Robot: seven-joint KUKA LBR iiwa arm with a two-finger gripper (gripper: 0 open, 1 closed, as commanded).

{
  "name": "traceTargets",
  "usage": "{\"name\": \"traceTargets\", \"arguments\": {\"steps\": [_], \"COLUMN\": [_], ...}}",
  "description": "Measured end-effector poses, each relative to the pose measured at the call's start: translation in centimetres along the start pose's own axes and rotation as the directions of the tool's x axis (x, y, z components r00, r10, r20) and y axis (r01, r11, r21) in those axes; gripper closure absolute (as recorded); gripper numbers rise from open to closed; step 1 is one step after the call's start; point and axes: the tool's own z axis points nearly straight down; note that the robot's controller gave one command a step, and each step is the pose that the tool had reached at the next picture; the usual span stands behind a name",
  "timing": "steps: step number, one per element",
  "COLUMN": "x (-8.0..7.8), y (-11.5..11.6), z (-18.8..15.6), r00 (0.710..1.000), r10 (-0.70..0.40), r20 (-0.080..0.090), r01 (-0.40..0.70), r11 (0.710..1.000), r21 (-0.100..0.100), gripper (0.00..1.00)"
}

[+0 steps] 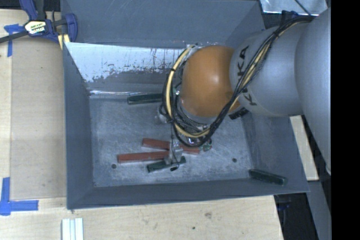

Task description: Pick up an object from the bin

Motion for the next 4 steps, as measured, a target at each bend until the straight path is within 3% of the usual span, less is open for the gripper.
{"name": "traceTargets", "arguments": {"steps": [1, 4], "x": [-1.39, -1.37], "y": [1.77, 1.72], "z": [2.46, 1.83], "r00": [0.974, 0.975], "r10": [-0.225, -0.222], "r20": [0.004, 0.004], "r01": [0.225, 0.222], "r11": [0.974, 0.975], "r21": [0.001, 0.0], "gripper": [1.0, 1.0]}}
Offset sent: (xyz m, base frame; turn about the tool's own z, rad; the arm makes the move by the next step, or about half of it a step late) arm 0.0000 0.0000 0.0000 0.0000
